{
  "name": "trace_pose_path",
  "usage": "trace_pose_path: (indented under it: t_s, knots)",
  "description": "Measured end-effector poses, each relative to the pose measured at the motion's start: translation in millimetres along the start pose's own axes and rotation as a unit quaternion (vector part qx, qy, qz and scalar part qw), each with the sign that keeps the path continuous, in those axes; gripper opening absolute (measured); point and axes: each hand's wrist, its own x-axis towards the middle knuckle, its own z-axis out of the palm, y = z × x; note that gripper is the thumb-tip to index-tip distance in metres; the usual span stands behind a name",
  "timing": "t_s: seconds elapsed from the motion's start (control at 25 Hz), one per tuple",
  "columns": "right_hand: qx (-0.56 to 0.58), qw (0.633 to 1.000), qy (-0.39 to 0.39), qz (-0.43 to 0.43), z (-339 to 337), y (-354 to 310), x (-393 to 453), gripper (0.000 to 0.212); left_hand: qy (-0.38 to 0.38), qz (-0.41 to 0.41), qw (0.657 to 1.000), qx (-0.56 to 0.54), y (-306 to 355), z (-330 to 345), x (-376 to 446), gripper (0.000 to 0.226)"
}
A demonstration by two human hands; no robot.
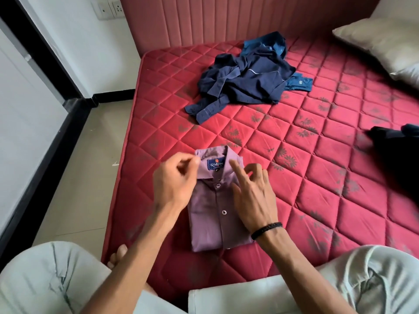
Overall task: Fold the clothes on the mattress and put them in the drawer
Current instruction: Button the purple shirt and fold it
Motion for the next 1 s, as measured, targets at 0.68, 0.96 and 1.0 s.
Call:
trace_pose_path:
  t_s: [0.68, 0.96, 1.0]
  knots:
    - [-0.042, 0.979, -0.19, 0.052, 43, -10, -42, 0.085, -0.1, 0.161, 0.947, 0.259, -62, 91, -8, 0.054]
    - [-0.019, 0.981, -0.183, 0.067, 37, -8, -44, 0.075, -0.102, 0.006, 0.987, 0.121, -72, 74, -51, 0.077]
    - [-0.013, 0.982, -0.171, 0.078, 34, -9, -42, 0.071, -0.063, -0.055, 0.991, 0.101, -68, 66, -66, 0.079]
